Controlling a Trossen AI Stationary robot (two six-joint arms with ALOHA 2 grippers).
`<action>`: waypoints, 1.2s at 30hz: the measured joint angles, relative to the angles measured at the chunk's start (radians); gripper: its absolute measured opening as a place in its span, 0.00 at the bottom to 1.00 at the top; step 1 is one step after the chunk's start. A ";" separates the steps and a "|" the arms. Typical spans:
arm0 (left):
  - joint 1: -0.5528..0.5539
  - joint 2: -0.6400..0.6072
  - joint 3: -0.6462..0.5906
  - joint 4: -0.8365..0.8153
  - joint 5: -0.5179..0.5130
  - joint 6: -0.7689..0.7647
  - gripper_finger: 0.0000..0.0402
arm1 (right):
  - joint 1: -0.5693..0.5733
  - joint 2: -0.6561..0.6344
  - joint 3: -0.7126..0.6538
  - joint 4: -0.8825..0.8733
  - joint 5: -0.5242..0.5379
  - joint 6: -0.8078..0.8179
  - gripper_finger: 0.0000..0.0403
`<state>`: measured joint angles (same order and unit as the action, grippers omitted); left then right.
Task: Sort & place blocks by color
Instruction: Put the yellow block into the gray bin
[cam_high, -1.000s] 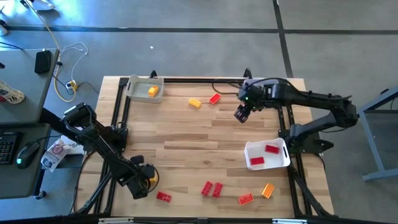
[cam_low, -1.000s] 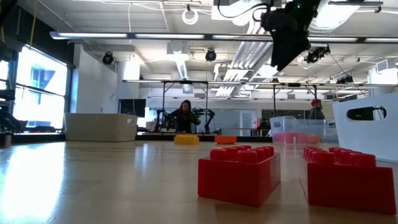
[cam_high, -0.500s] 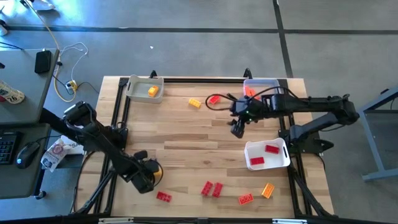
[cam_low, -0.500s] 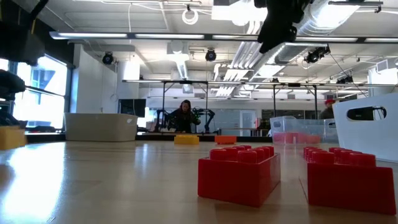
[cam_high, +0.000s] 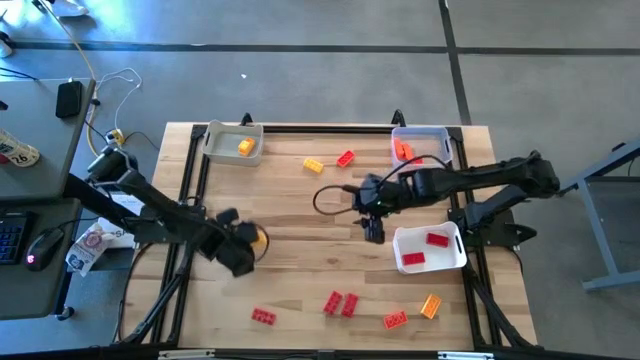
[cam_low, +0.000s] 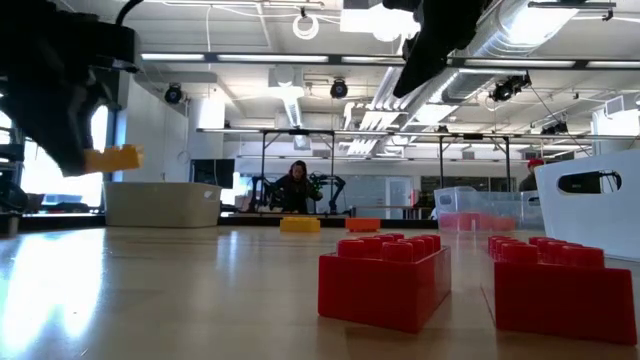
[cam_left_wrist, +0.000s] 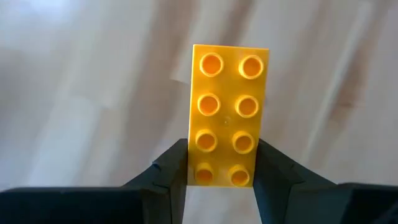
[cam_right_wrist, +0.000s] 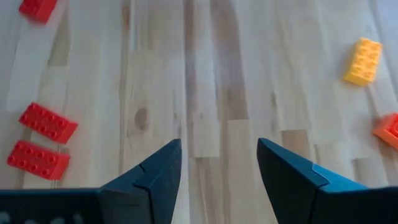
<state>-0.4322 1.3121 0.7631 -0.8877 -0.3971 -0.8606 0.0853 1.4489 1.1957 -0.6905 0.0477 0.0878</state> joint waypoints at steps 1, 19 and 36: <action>0.027 -0.020 0.000 -0.017 -0.008 0.012 0.28 | 0.009 0.014 0.000 0.007 0.000 -0.014 0.49; 0.660 -0.185 0.002 -0.074 -0.139 0.320 0.29 | 0.060 0.146 0.000 0.119 -0.115 -0.070 0.49; 1.161 -0.183 0.002 0.225 0.102 0.587 0.29 | 0.149 0.242 0.000 0.259 -0.185 -0.243 0.49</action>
<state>0.7292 1.1294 0.7647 -0.6630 -0.2947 -0.2731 0.2342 1.6910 1.1957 -0.4315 -0.1374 -0.1557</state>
